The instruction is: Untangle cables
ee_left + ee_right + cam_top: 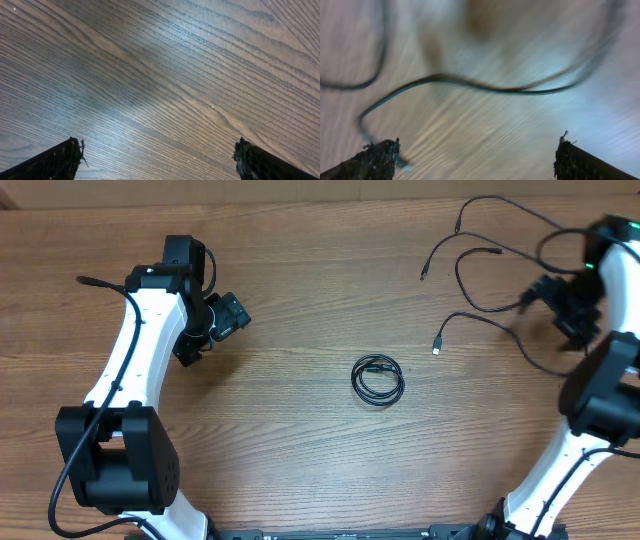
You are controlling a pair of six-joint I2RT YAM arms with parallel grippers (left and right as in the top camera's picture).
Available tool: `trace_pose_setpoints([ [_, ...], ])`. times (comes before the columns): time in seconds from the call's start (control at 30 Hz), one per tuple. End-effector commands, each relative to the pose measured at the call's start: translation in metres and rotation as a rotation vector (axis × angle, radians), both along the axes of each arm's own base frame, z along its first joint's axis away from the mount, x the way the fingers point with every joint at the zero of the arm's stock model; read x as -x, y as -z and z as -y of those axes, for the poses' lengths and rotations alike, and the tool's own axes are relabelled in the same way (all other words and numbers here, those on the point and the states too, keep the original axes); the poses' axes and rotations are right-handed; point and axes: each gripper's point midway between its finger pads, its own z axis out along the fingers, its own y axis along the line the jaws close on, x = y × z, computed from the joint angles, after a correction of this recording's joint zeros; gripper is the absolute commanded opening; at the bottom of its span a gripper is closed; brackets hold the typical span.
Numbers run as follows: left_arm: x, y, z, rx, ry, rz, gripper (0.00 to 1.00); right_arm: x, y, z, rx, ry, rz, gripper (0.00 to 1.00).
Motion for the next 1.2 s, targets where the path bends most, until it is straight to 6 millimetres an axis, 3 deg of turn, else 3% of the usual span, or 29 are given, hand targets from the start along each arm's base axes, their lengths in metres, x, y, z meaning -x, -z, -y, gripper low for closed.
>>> trace_pose_setpoints([
  [0.0, -0.001, -0.004, -0.001, -0.01, 0.026, 0.016, 1.0, 0.019, 0.008, 0.022, 0.052, 0.032, -0.06, 1.0],
  [0.23, -0.001, -0.004, -0.001, -0.01, 0.026, 0.015, 1.0, 0.046, 0.04, 0.041, 0.028, 0.11, -0.108, 1.0],
  [0.53, -0.001, -0.004, -0.001, -0.01, 0.026, 0.015, 1.0, 0.065, 0.057, 0.066, 0.043, 0.182, -0.118, 0.99],
  [0.8, -0.001, -0.004, -0.001, -0.01, 0.026, 0.016, 1.0, 0.061, 0.081, 0.065, 0.027, 0.193, -0.07, 0.73],
  [0.97, -0.001, -0.004, -0.001, -0.01, 0.026, 0.016, 0.99, 0.054, 0.084, 0.069, 0.044, 0.193, -0.038, 0.45],
  [1.17, -0.001, -0.004, -0.001, -0.01, 0.026, 0.016, 0.99, 0.035, 0.082, 0.087, 0.093, 0.192, 0.048, 0.19],
])
